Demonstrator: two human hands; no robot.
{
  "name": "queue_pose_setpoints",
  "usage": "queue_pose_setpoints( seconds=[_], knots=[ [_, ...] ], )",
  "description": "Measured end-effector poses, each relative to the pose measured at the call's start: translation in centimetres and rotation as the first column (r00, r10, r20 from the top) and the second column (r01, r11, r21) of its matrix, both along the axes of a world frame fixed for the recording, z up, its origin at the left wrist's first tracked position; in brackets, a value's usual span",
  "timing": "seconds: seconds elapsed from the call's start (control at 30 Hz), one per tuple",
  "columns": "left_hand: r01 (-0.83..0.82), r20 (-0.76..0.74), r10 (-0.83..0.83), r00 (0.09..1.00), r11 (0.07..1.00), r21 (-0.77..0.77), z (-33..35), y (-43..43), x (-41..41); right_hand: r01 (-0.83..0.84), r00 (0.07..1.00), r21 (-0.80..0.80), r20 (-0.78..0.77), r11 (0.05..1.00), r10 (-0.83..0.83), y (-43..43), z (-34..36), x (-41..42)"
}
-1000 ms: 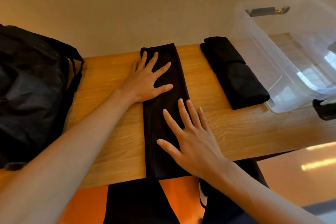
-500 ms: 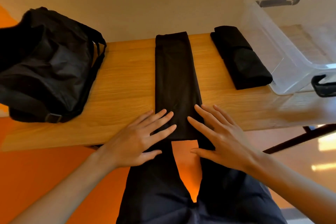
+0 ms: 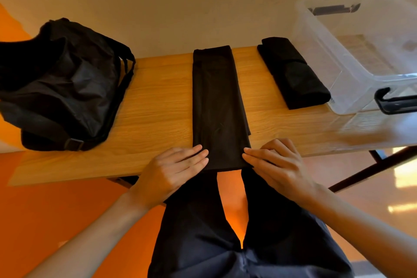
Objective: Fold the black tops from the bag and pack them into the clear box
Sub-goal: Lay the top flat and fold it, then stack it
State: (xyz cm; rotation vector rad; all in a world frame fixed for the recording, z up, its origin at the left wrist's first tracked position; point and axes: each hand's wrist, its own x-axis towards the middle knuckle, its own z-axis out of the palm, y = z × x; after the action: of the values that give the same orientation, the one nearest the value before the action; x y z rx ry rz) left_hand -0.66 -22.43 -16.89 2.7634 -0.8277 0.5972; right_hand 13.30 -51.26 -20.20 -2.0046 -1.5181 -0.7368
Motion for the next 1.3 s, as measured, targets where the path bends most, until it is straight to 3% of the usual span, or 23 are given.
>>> queue_pose_setpoints(
  seconds=[0.27,0.43,0.5,0.6,0.67,0.93,1.3],
  knots=[
    [-0.050,0.050,0.059,0.997,0.986,-0.162,0.3,-1.1,-0.4,-0.051,0.993,0.001,-0.111,0.999,0.050,-0.1,0.7,-0.1],
    [-0.152,-0.006,0.159,0.987,0.936,-0.318,1.2,-1.2,0.8,-0.014,0.949,0.079,-0.314,0.997,0.038,1.2,2.2,0.1],
    [-0.236,-0.101,0.214,0.972,0.859,-0.453,1.9,-1.3,1.6,0.019,0.918,0.095,-0.396,0.995,0.020,1.9,2.9,0.6],
    [-0.394,-0.323,0.230,0.918,0.627,-0.672,2.9,-1.2,3.1,0.089,0.830,0.102,-0.557,0.991,-0.018,3.0,4.0,1.5],
    [-0.441,-0.375,0.234,0.897,0.526,-0.727,3.5,-1.1,4.3,0.099,0.763,0.118,-0.646,0.988,0.001,3.9,4.9,2.3],
    [-0.550,-0.464,0.296,0.835,0.419,-0.722,3.4,0.6,9.2,0.182,0.542,0.055,-0.839,0.982,-0.053,7.6,6.6,6.6],
    [-0.657,-0.497,0.430,0.754,0.492,-0.571,2.4,2.6,13.6,0.299,0.419,-0.181,-0.857,0.937,-0.299,10.4,6.5,10.1]
  ],
)
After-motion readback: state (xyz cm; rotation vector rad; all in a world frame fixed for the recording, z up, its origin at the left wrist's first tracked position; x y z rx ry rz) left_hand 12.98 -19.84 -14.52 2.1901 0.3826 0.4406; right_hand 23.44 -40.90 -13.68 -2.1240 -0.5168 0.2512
